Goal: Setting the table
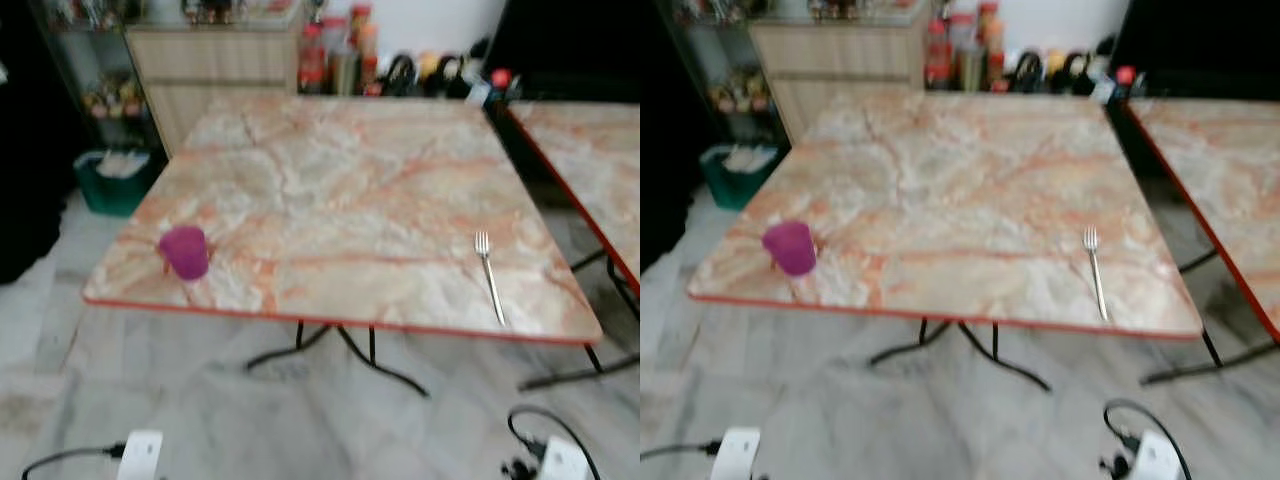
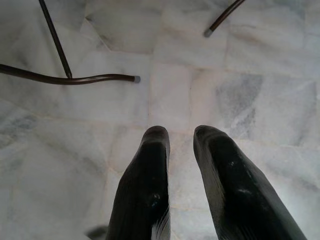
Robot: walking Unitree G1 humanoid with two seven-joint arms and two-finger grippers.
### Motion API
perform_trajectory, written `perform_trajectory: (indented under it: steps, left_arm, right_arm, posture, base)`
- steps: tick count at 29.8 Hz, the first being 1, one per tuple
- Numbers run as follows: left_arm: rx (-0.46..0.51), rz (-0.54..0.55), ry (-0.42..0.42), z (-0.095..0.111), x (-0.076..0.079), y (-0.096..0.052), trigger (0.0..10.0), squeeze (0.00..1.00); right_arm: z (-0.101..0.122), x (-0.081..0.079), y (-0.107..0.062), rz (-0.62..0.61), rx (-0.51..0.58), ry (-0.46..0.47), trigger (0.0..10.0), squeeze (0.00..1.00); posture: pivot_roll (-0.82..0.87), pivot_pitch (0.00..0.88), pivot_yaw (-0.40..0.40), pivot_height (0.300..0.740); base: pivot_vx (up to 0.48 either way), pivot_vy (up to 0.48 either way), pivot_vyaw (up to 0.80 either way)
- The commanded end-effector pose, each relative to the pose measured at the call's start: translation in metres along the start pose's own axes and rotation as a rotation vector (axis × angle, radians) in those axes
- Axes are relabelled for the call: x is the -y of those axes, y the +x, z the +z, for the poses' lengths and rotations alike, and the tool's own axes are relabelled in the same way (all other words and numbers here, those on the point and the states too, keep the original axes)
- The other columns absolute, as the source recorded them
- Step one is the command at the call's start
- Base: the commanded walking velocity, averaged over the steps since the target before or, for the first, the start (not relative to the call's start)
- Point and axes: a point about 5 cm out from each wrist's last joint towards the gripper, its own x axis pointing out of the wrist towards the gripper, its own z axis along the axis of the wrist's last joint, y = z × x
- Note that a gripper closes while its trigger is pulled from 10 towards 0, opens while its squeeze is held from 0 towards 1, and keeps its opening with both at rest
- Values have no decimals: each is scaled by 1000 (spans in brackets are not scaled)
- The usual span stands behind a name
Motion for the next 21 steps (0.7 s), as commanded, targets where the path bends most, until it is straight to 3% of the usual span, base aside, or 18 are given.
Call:
perform_trajectory:
  steps: [1, 9, 12, 21]
  left_arm:
    - [-11, -9, 4, -1, 4, 0, 10000, 0]
    - [-7, -10, 7, -1, 4, 0, 10000, 0]
    - [-6, -11, 7, 0, 5, 0, 10000, 0]
    - [-2, -20, 11, 2, 6, 1, 10000, 0]
  right_arm:
    - [1, 7, -1, -16, 3, 1, 10000, 0]
    - [7, 5, -1, 10, 53, -39, 10000, 0]
    - [12, 3, 0, 61, 80, -106, 10000, 0]
    - [20, 2, 0, 54, 146, -133, 10000, 0]
  posture:
    - [44, 9, 9, 740]
    - [29, 9, 13, 740]
    - [27, 10, 8, 740]
    - [-6, 13, 13, 740]
  base:
    - [251, 0, 0]
    - [0, 0, 0]
    - [0, 0, 0]
    - [0, 0, 0]
